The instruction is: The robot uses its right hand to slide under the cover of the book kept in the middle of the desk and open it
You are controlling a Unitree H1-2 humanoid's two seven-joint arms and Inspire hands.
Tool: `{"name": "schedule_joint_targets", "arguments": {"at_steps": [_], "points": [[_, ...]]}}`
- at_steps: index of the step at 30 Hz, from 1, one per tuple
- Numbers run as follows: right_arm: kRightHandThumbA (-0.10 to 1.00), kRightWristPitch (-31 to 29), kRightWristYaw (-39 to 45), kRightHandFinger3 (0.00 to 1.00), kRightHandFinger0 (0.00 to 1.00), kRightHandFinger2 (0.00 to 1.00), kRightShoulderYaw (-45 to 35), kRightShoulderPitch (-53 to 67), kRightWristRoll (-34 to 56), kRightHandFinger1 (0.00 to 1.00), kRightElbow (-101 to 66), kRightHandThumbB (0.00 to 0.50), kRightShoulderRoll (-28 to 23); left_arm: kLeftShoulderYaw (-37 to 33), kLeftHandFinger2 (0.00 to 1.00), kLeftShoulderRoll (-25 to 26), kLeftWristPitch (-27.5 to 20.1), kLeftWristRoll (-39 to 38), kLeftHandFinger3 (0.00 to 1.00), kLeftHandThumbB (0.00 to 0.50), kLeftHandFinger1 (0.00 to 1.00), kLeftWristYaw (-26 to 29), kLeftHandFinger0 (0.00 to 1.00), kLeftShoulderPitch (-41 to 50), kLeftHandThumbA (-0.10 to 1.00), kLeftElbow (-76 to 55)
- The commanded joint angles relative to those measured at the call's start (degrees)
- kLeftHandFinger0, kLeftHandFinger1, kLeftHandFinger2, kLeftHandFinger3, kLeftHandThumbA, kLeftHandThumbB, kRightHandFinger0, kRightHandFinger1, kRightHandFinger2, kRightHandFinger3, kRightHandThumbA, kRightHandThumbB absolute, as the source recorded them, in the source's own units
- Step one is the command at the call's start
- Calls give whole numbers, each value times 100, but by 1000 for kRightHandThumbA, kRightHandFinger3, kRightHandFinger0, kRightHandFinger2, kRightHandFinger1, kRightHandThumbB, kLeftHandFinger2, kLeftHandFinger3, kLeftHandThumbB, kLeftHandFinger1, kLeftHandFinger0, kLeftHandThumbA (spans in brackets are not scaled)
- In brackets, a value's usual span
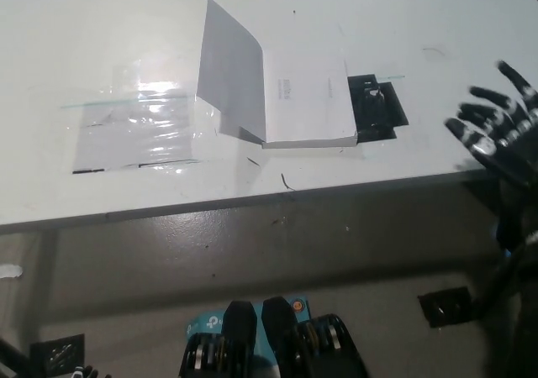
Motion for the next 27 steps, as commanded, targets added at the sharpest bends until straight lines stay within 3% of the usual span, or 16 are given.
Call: {"name": "schedule_joint_targets", "arguments": {"at_steps": [1,9,10,14,15,16,23,27], "points": [[1000,332,-463,890,637,602,-537,147,1332,553,-304,119,272,71,917,-16,-150,-59,1000,87,900,-73,1000,58,1000,-33],[1000,190,-646,984,738,688,-844,448,1764,639,7,111,476,96,925,-61,-178,-93,1000,96,903,-78,987,92,1000,-1],[1000,142,-739,986,749,713,-943,540,1841,656,132,85,570,97,917,-39,-227,-89,1000,89,913,-149,979,74,1000,88],[1000,-4,-865,999,786,750,-1122,769,2083,690,419,69,774,131,926,-54,-223,-105,1000,87,923,-119,975,100,1000,82],[1000,-249,-772,1000,863,834,-1183,912,2175,752,671,49,849,159,882,-72,-188,-127,1000,82,867,-63,953,107,1000,37],[1000,-461,-710,1000,861,862,-1228,991,2201,765,920,52,888,167,876,-72,-217,-122,999,81,864,-85,952,109,1000,76],[1000,-1075,-778,1000,824,809,-1363,1146,2325,764,1978,86,1049,210,916,-107,-175,-106,1000,94,903,-41,990,78,1000,53],[1000,-1305,-911,982,821,748,-1434,1213,2398,720,2589,108,1111,225,850,-94,-253,-144,990,89,881,-196,957,59,1000,172]]}}
